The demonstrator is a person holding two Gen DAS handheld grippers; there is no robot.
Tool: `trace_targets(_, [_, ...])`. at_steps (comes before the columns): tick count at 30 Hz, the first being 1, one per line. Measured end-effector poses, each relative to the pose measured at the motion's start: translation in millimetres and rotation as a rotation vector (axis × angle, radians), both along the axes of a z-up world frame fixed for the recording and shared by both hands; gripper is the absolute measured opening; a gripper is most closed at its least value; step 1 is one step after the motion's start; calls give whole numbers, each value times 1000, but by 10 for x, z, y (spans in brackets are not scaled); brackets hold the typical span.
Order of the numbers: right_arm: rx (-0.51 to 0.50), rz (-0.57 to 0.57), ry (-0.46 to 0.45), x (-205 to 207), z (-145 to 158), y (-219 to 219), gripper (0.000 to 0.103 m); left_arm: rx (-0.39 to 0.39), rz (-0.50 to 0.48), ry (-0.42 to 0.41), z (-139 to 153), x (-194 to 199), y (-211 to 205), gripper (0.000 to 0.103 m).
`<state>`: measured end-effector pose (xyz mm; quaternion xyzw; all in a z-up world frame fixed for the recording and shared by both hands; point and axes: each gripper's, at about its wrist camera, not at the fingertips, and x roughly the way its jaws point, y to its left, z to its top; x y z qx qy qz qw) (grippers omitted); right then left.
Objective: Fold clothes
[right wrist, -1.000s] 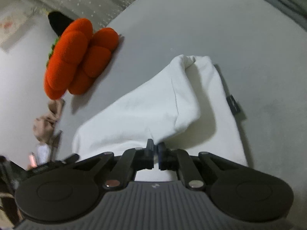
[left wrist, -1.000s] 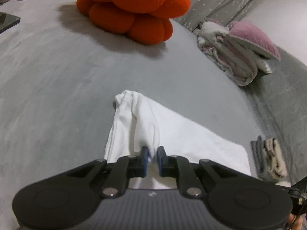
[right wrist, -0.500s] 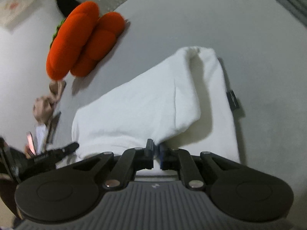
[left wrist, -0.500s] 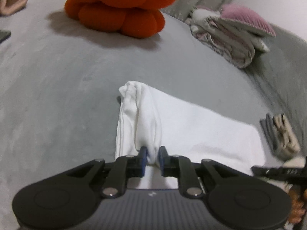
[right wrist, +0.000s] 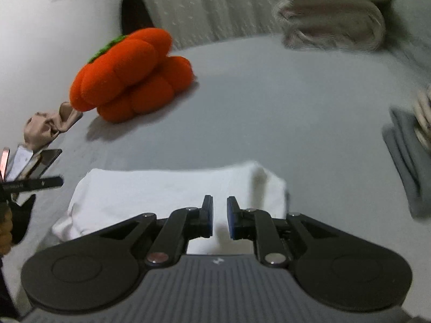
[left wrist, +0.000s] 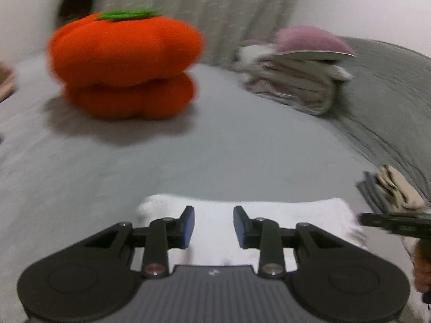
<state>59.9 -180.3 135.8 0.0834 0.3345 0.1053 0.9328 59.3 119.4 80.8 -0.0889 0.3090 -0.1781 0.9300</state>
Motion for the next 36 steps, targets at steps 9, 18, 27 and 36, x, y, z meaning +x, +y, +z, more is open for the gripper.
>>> trace_targets(9, [40, -27, 159, 63, -352, -133, 7, 167, -96, 99, -459, 93, -312, 32])
trace_targets(18, [81, -145, 125, -47, -235, -424, 26, 137, -92, 124, -415, -24, -144, 33])
trace_targets(27, [23, 40, -1, -266, -49, 23, 36, 101, -177, 46, -283, -285, -237, 40])
trace_targets(36, [-381, 274, -64, -384, -314, 726, 44, 300, -287, -53, -385, -439, -612, 54])
